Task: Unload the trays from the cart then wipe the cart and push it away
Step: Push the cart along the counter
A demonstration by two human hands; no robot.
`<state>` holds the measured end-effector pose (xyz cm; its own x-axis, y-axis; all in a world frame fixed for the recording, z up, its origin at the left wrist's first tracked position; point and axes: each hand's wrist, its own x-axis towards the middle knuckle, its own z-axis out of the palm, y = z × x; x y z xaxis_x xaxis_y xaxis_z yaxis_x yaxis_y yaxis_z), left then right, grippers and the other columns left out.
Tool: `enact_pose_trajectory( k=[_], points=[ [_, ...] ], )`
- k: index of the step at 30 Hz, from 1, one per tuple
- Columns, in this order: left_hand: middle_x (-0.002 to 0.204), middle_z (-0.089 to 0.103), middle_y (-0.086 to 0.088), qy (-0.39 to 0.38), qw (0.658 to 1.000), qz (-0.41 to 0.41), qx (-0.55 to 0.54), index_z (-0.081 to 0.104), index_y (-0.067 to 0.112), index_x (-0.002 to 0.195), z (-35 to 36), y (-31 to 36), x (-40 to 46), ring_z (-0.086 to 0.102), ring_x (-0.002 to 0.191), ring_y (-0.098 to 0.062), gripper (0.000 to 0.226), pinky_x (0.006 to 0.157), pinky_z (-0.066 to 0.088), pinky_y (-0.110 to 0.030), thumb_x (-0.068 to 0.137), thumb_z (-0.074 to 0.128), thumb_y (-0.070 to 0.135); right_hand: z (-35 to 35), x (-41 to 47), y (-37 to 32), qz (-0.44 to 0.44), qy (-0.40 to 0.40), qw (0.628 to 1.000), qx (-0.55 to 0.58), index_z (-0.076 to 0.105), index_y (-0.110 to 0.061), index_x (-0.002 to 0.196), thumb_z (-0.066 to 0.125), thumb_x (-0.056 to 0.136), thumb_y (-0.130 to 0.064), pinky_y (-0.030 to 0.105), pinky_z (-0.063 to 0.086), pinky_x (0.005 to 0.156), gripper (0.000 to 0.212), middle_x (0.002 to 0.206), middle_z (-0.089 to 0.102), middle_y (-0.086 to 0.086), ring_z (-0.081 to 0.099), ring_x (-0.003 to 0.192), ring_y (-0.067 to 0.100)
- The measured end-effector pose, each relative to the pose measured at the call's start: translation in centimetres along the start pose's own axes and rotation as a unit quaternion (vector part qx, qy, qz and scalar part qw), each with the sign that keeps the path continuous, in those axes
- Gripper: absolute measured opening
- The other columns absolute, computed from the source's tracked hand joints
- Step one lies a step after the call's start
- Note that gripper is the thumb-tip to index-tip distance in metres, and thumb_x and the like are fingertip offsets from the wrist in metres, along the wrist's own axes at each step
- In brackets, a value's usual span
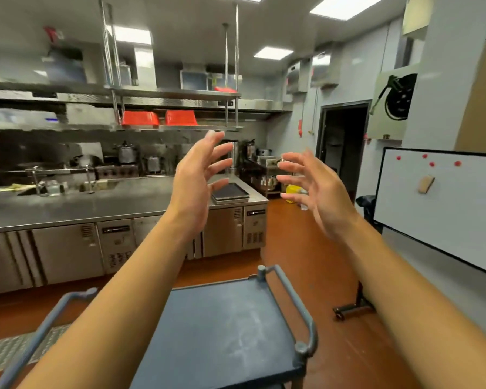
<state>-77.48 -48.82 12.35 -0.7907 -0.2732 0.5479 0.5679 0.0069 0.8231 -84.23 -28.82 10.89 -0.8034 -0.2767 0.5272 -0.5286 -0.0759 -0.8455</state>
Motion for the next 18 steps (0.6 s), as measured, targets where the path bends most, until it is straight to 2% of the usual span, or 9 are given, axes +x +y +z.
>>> enact_pose_trajectory(
  k=[6, 9, 13, 18],
  points=[
    [0.130, 0.070, 0.009, -0.008, 1.000, 0.004, 0.017, 0.062, 0.031, 0.136, 2.2, 0.6, -0.9, 0.064, 0.122, -0.015, 0.058, 0.105, 0.048, -0.047, 0.090, 0.046, 0.063, -2.3, -1.4, 0.2, -0.011, 0.009, 0.999, 0.037, 0.060, -0.023, 0.136, 0.037, 0.101, -0.060, 0.052, 0.051, 0.105, 0.055, 0.135, 0.065, -0.001, 0.063, 0.123, 0.017],
    [0.131, 0.070, 0.008, 0.002, 1.000, 0.005, 0.027, 0.062, 0.031, 0.136, 1.6, 0.9, -1.0, 0.064, 0.123, -0.016, 0.057, 0.104, 0.048, -0.048, 0.090, 0.045, 0.062, -1.7, -1.1, 0.2, -0.011, -0.004, 0.998, 0.056, 0.061, -0.024, 0.135, 0.041, 0.095, -0.067, 0.052, 0.051, 0.105, 0.062, 0.134, 0.066, -0.003, 0.064, 0.123, 0.015],
    [0.130, 0.070, 0.010, 0.026, 0.998, -0.008, 0.051, 0.062, 0.032, 0.135, -0.4, 0.3, -1.1, 0.064, 0.122, -0.015, 0.055, 0.104, 0.048, -0.048, 0.091, 0.045, 0.062, 0.0, -0.4, 0.8, -0.009, -0.026, 0.997, 0.075, 0.062, -0.026, 0.132, 0.041, 0.091, -0.065, 0.051, 0.052, 0.104, 0.060, 0.133, 0.066, -0.002, 0.064, 0.123, 0.017],
    [0.128, 0.071, 0.009, 0.064, 0.995, -0.046, 0.064, 0.064, 0.032, 0.131, -2.9, -2.6, -1.4, 0.064, 0.122, -0.017, 0.051, 0.106, 0.048, -0.050, 0.093, 0.045, 0.061, 1.5, 0.7, 4.3, 0.024, -0.043, 0.995, 0.083, 0.063, -0.025, 0.131, 0.036, 0.105, -0.054, 0.052, 0.051, 0.105, 0.047, 0.132, 0.066, 0.000, 0.064, 0.122, 0.018]
  ],
)
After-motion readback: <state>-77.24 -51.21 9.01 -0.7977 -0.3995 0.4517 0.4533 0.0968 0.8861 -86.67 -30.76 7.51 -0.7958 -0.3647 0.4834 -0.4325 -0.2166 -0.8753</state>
